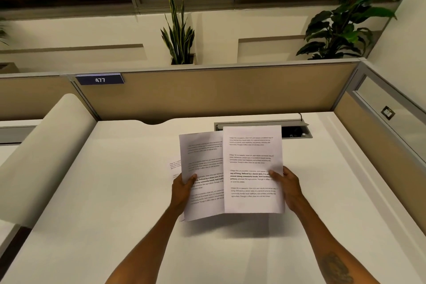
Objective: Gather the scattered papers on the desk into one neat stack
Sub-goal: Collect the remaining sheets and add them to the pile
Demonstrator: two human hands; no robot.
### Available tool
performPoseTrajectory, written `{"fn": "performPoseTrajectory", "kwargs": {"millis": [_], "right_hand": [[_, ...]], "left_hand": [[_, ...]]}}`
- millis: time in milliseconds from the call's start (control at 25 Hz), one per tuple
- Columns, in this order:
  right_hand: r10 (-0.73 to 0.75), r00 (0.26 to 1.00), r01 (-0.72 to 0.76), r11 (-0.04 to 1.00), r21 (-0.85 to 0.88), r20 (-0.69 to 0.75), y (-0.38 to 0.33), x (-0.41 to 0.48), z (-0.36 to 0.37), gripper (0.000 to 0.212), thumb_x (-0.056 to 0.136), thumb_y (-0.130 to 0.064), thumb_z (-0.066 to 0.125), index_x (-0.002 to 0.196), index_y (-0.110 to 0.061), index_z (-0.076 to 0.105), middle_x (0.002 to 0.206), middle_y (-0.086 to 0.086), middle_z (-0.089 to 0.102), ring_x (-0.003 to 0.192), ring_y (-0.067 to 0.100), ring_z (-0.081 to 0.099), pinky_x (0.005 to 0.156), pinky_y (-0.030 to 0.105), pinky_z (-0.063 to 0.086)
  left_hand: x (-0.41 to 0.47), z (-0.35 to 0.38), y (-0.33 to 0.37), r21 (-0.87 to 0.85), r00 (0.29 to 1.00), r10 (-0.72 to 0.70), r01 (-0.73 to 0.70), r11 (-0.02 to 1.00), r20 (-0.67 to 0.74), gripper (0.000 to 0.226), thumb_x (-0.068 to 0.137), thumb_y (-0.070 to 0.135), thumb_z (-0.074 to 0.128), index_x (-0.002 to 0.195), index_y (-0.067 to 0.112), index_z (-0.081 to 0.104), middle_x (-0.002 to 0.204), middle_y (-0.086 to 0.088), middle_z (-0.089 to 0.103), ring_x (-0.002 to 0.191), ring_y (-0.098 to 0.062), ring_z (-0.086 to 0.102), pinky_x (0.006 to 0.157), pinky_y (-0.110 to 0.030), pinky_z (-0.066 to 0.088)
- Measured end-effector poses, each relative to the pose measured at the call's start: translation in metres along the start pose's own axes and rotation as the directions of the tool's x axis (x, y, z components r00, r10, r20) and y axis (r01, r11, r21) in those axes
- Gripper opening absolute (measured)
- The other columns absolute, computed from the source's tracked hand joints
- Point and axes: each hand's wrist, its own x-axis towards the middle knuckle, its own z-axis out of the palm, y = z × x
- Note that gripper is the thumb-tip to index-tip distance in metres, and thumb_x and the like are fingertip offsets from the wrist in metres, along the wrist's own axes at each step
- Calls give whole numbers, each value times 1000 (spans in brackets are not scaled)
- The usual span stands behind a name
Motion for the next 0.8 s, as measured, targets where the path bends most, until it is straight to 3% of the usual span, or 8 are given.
{"fn": "performPoseTrajectory", "kwargs": {"millis": [200, 320, 560, 680, 760, 800], "right_hand": [[-6, 993, 8, 1000, -15, 117, -3, -6, 46, 39, 87, -9, 73, 124, -4, 63, 118, 18, 73, 106, 44, 70, 96, 59, 54], [29, 982, -31, 1000, 8, 189, -2, -7, 64, 46, 87, -5, 72, 130, -3, 58, 124, 20, 70, 109, 46, 68, 97, 61, 53], [141, 922, -146, 989, -15, 361, 14, -7, 76, 46, 89, -2, 68, 133, -4, 57, 127, 20, 69, 115, 44, 66, 102, 60, 50], [153, 931, -139, 988, -66, 333, 20, -5, 80, 41, 90, -3, 68, 130, -4, 60, 125, 20, 70, 110, 41, 70, 98, 57, 53], [144, 950, -128, 989, -77, 276, 22, 0, 79, 41, 90, -3, 68, 130, -7, 59, 125, 20, 70, 109, 43, 69, 97, 58, 54], [144, 957, -129, 989, -75, 251, 24, 3, 77, 42, 90, -2, 67, 130, -7, 59, 125, 21, 69, 110, 44, 68, 97, 58, 53]], "left_hand": [[-4, 20, 15, -33, 991, -34, 39, 999, 132, 35, 97, 18, 66, 128, 1, 65, 118, -18, 75, 104, -38, 75, 87, -46, 63], [-4, 20, 18, -2, 975, -24, 25, 1000, 222, 32, 101, 12, 58, 129, -4, 63, 123, -22, 72, 111, -40, 71, 88, -40, 62], [2, 2, 12, 26, 954, -87, 83, 996, 288, 31, 104, 13, 54, 122, -9, 65, 118, -27, 73, 106, -42, 73, 79, -35, 65], [4, -3, 9, -35, 967, -106, 117, 992, 229, 34, 105, 21, 52, 125, -2, 66, 116, -21, 75, 104, -39, 74, 84, -42, 65], [8, -5, 7, -79, 985, -158, 163, 983, 76, 36, 107, 28, 48, 126, 3, 65, 119, -18, 73, 110, -40, 70, 97, -51, 59], [12, -7, 4, 4, 988, -150, 151, 989, -39, 35, 106, 27, 49, 128, 4, 64, 123, -17, 71, 115, -40, 68, 102, -51, 55]]}}
